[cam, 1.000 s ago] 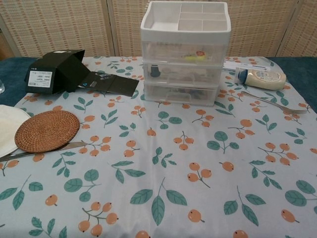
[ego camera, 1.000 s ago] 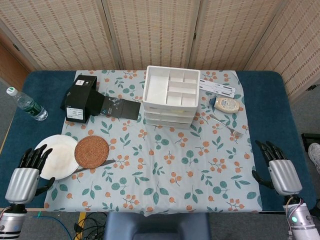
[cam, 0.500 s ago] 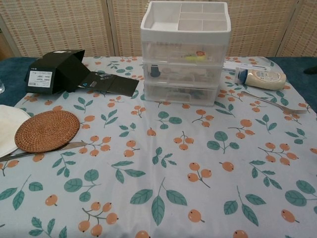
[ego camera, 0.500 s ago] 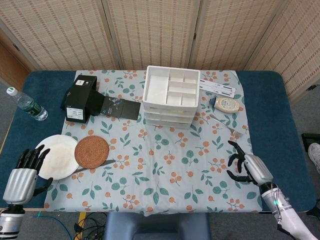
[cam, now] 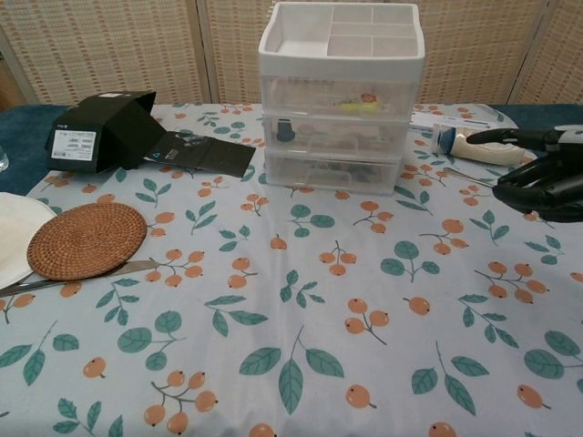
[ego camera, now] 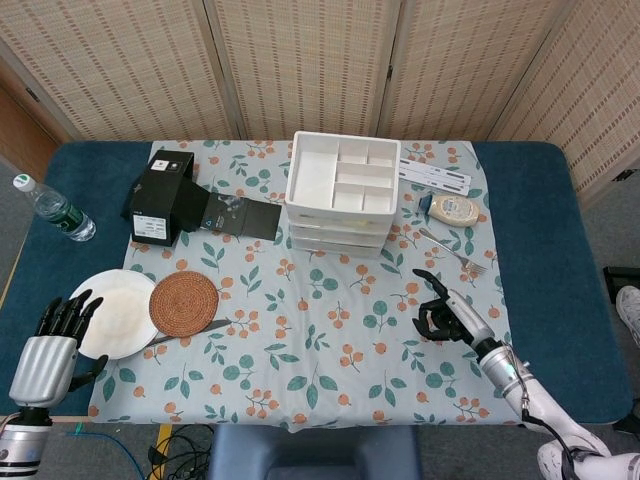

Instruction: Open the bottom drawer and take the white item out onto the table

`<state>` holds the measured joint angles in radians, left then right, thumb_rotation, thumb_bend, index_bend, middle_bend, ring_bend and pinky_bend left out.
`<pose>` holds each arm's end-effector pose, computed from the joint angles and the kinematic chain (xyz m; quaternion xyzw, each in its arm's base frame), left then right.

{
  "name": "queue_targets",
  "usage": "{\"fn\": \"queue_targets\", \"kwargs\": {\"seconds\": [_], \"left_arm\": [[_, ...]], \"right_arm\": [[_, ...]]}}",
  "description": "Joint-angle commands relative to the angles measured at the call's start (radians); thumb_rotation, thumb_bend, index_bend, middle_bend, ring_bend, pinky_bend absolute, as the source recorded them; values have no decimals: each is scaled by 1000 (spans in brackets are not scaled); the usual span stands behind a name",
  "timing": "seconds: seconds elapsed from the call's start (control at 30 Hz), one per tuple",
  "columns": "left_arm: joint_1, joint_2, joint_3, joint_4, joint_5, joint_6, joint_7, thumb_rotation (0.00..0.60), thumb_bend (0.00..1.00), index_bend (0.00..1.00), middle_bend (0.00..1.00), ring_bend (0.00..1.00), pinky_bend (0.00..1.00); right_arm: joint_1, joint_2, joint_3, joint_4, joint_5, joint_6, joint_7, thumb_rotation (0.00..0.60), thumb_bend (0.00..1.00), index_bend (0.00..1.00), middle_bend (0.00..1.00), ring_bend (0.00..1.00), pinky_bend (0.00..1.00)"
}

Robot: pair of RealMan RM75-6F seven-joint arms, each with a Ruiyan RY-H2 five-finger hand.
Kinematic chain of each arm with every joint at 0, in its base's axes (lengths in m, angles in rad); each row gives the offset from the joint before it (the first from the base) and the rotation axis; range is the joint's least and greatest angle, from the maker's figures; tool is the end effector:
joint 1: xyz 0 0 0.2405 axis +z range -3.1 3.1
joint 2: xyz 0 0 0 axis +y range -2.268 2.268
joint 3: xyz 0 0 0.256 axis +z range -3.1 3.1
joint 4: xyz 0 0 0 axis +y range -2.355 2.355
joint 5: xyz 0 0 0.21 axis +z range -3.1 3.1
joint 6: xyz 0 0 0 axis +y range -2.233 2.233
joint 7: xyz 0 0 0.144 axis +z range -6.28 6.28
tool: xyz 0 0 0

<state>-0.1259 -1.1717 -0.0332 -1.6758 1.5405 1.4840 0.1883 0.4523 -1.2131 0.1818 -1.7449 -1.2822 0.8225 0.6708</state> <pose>-0.2813 0.1875 0.1328 -0.6332 -0.3477 -0.3829 0.5758 -0.2176 -0.2784 0.0547 0.4791 -0.7218 0.4467 0.2236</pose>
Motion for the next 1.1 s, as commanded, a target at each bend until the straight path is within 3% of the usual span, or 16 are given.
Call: {"fn": "queue_targets", "kwargs": {"seconds": [0.03,0.23,1.1], "left_arm": [[1,1,0,-1,-2,-1,1,600,255,98,72,100,63],[2,4,0,-3,-5,0,3,600,255,98,72,101,63],[7,11,1,9,-4,6,-19,600,255,98,72,101,63]], "right_arm": [[28,-37,20,28,28,-24,15,600,453,42,740,927,1000],[69,-84,42,57,76,-78,37,600,470,0,741,929,1000],[215,-275,137,240,324,-246,19,600,507,0,741,932,1000]]}}
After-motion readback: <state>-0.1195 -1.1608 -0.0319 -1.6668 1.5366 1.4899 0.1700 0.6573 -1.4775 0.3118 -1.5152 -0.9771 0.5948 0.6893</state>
